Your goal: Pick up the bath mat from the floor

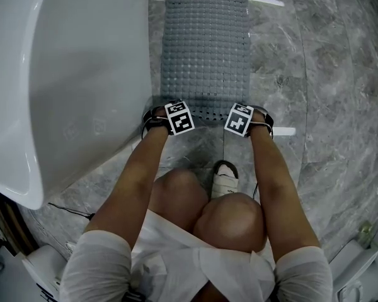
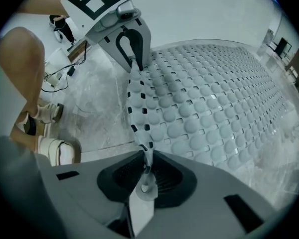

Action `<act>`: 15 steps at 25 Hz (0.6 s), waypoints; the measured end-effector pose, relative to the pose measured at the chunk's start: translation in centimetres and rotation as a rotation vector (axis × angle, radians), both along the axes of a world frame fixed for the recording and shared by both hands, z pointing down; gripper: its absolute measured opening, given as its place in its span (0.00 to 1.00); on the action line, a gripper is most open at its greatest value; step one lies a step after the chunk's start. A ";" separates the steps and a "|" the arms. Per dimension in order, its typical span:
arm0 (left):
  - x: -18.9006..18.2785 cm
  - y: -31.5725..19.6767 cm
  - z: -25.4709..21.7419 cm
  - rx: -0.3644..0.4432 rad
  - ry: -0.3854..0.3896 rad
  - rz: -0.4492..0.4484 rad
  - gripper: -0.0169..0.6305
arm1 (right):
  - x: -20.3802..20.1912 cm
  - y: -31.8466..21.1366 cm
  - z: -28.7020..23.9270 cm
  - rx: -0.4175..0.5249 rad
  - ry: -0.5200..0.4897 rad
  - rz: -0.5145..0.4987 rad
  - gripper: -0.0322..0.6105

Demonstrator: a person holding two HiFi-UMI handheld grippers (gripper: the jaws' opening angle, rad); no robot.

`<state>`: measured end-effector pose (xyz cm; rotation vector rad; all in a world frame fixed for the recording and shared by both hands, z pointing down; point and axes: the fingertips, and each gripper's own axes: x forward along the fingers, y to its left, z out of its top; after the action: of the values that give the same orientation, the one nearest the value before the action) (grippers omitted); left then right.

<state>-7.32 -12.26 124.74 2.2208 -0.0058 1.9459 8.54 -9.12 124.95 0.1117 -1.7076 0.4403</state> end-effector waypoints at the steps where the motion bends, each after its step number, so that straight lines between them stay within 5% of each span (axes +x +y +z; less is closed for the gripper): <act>1: -0.1 0.4 -0.1 -0.018 -0.005 0.007 0.13 | -0.1 0.5 -0.1 -0.015 -0.003 -0.008 0.16; 9: -0.4 3.8 -1.7 -0.212 -0.027 0.026 0.09 | -0.5 3.9 -2.4 -0.134 -0.033 -0.008 0.16; 15: -0.1 4.8 -8.1 -0.291 -0.028 0.020 0.08 | -0.1 4.6 -9.4 -0.191 -0.033 0.013 0.15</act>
<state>-7.42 -7.47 116.61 2.0121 0.2787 1.8512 8.42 -4.48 115.55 -0.0233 -1.6884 0.6149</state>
